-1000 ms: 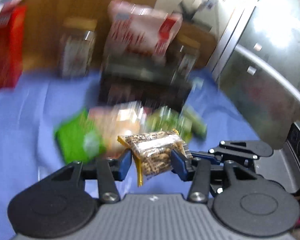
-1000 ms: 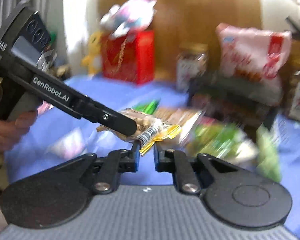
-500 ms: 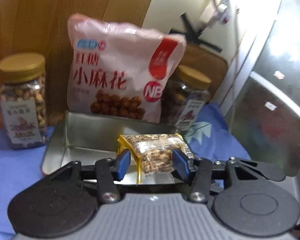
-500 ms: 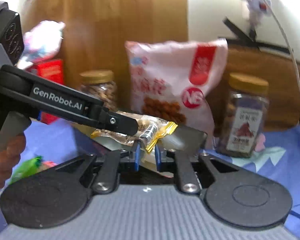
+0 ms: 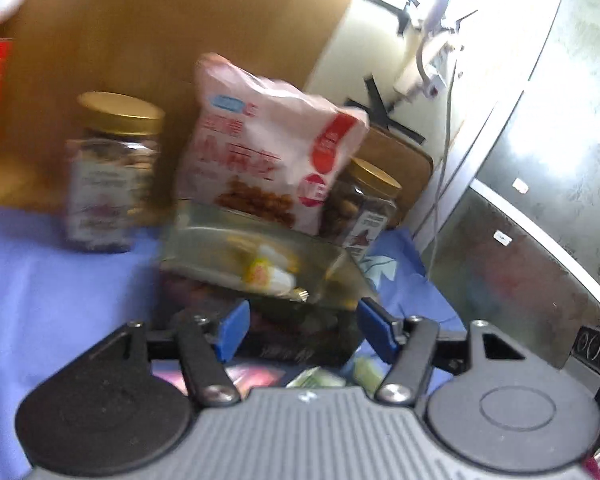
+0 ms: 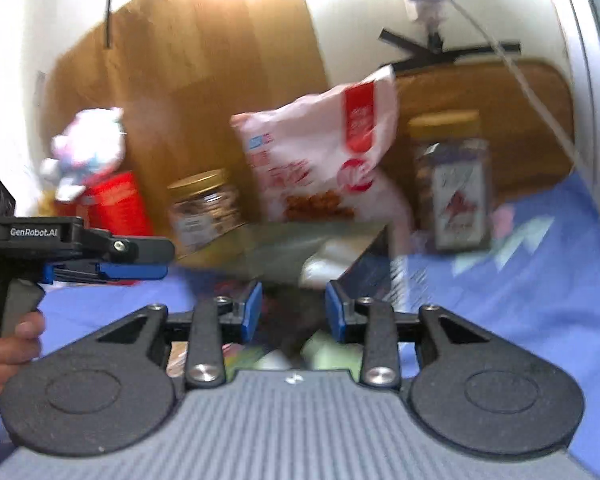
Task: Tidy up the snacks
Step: 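Return the left gripper to the pile and grasp the green packet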
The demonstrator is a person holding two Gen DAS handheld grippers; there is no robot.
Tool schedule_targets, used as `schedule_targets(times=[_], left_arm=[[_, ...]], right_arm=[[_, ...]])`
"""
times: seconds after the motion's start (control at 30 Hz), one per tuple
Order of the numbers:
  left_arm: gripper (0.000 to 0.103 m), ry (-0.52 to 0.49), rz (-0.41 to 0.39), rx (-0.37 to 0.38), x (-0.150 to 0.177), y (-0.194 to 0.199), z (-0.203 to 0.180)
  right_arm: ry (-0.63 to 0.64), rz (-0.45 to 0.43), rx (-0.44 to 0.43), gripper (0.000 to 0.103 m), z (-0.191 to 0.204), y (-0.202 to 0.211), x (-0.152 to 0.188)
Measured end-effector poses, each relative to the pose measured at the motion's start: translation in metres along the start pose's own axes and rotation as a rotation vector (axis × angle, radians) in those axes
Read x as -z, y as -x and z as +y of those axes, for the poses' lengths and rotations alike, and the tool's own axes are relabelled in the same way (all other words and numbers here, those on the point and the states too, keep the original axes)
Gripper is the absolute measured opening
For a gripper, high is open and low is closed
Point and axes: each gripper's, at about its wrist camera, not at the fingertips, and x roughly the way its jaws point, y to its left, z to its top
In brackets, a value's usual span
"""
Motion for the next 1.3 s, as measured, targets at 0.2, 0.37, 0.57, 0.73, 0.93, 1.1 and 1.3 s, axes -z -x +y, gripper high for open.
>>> schedule_targets(times=[0.2, 0.37, 0.57, 0.73, 0.93, 1.1, 1.3], left_arm=[[0.061, 0.090, -0.024, -0.184, 0.042, 0.061, 0.047], [0.068, 0.219, -0.022, -0.214, 0.060, 0.078, 0.082], [0.069, 0.297, 0.005, -0.166, 0.063, 0.069, 0.100], [0.064, 0.311, 0.061, -0.132, 0.065, 0.054, 0.106], [0.051, 0.274, 0.076, -0.155, 0.076, 0.068, 0.101], [0.056, 0.178, 0.077, -0.174, 0.080, 0.099, 0.086], [0.062, 0.202, -0.022, -0.243, 0.086, 0.154, 0.081]], right_arm=[[0.008, 0.117, -0.156, 0.042, 0.047, -0.002, 0.044], [0.132, 0.188, -0.227, 0.045, 0.096, -0.028, 0.057], [0.269, 0.215, -0.255, 0.046, 0.132, -0.066, 0.056], [0.322, 0.264, -0.228, 0.033, 0.145, -0.097, 0.062], [0.288, 0.321, -0.311, 0.008, 0.157, -0.087, 0.069], [0.330, 0.354, -0.532, 0.009, 0.189, -0.052, 0.085], [0.328, 0.328, -0.597, 0.012, 0.187, -0.032, 0.086]])
